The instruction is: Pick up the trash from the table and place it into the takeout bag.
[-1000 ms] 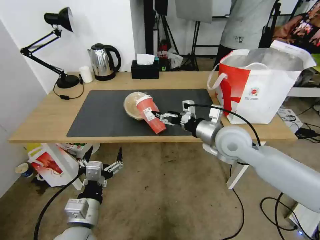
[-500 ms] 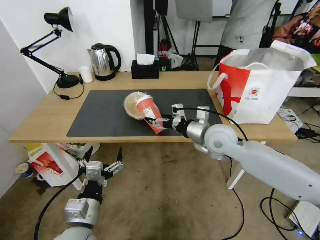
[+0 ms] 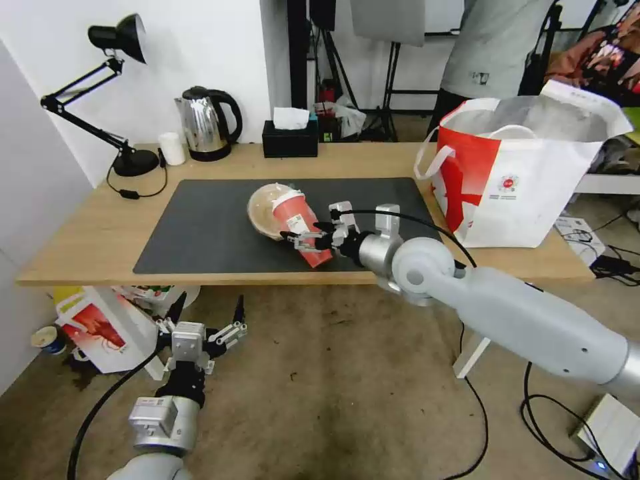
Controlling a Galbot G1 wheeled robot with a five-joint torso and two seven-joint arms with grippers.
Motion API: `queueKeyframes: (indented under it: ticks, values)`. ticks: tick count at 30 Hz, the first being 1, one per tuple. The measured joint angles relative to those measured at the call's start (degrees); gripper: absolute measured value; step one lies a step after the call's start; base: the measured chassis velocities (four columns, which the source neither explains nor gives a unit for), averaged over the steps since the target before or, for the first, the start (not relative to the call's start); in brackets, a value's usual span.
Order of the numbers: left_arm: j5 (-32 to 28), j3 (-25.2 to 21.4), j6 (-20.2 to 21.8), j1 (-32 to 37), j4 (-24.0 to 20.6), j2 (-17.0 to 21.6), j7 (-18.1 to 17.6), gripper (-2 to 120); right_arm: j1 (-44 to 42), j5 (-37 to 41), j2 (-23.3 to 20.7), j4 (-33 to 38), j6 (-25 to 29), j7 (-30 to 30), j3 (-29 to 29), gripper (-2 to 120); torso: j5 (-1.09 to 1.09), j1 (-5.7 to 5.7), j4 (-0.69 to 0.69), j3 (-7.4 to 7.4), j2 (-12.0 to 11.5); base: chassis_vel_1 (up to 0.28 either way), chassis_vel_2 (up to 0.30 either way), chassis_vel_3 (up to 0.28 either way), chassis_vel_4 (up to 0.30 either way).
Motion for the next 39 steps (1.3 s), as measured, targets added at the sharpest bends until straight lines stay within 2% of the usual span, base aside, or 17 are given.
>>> queueKeyframes:
  ticks: [8, 22, 30, 39]
  values:
    - [0.0, 0.0, 0.0, 0.0, 0.0, 0.0, 0.0, 100, 0.3, -3.5, 0.8, -2.3, 0.0, -0.5, -0.2, 100, 0.01, 0.0, 0.0, 0.0, 0.0, 0.0, 0.0, 0.0, 0.0]
    - [0.0, 0.0, 0.0, 0.0, 0.0, 0.0, 0.0, 100, 0.4, -7.4, -1.1, -2.2, -1.1, -0.4, -0.1, 100, 0.0, 0.0, 0.0, -0.01, 0.0, 0.0, 0.0, 0.0, 0.0]
    - [0.0, 0.0, 0.0, 0.0, 0.0, 0.0, 0.0, 100, -0.1, -9.1, 1.0, -4.8, -1.3, -0.2, -0.1, 100, 0.0, 0.0, 0.0, -0.01, 0.0, 0.0, 0.0, 0.0, 0.0]
    - [0.0, 0.0, 0.0, 0.0, 0.0, 0.0, 0.0, 100, -0.2, -6.9, 4.7, -7.6, -1.8, 0.0, -0.5, 100, 0.01, 0.0, 0.0, 0.0, 0.0, 0.0, 0.0, 0.0, 0.0]
